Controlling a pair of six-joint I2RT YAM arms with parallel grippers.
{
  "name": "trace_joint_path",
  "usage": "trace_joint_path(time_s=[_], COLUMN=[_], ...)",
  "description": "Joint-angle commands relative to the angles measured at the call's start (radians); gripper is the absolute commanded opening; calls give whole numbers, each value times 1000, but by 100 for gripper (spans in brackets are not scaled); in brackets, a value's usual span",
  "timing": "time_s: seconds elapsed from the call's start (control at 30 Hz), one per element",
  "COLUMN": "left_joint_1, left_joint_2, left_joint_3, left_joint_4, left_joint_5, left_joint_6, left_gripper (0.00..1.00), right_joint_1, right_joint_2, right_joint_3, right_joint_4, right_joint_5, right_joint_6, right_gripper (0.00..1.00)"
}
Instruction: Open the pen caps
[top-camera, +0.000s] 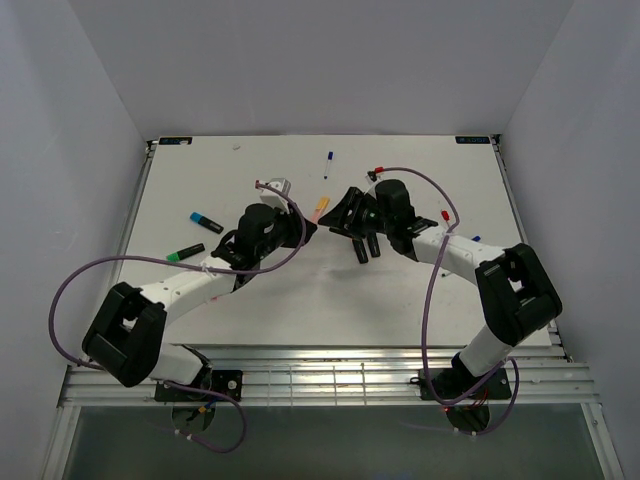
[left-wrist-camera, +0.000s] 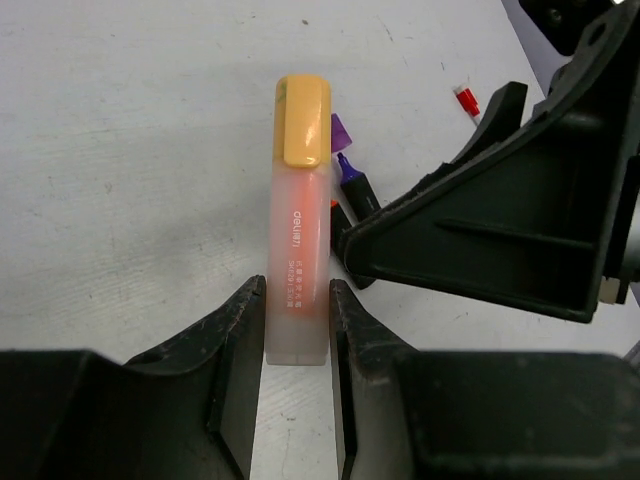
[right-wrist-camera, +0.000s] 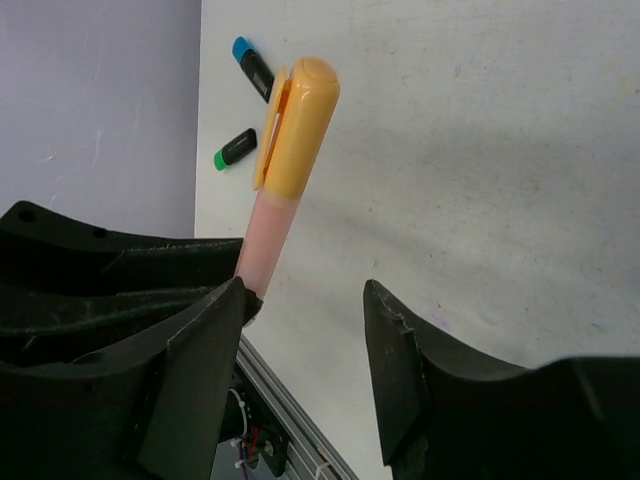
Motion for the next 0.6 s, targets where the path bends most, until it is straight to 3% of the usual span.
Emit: trace_joint_path(time_s=[0.0, 0.57], left_joint_1=[-17, -22], left_joint_2=[-80, -135], left_joint_3=[-32, -82], left_joint_4=[30, 39], left_joint_5=[-3, 1], left_joint_6=[-13, -7], left_gripper=[0, 0], right_joint_1=[16, 70], right_joint_2=[-1, 85], right_joint_3=[-7, 10], right_joint_4=[103, 180], right_joint_5=[17, 27], right_joint_6=[63, 139], right_gripper=[57, 49])
